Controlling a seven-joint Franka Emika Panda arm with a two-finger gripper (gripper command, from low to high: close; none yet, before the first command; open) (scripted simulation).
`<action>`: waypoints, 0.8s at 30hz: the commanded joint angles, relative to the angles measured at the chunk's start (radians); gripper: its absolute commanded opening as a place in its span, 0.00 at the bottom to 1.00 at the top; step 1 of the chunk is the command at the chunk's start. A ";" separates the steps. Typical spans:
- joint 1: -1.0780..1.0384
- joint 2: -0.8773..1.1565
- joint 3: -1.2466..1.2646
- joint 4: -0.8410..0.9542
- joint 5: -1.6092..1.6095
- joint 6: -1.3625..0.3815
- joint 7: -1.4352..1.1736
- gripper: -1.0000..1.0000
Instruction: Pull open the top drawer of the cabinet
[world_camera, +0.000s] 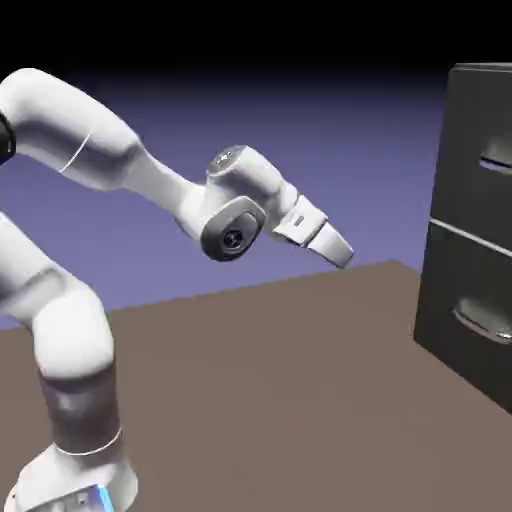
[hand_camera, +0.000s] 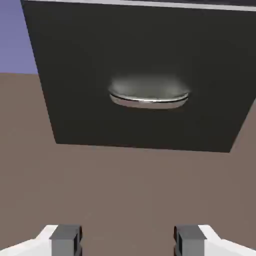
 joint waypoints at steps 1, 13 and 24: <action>-0.018 0.034 0.030 0.019 -0.044 -0.009 -0.007 0.50; -0.237 0.438 0.393 0.244 -0.565 -0.114 -0.087 0.50; -0.437 0.808 0.726 0.450 -1.044 -0.211 -0.161 0.50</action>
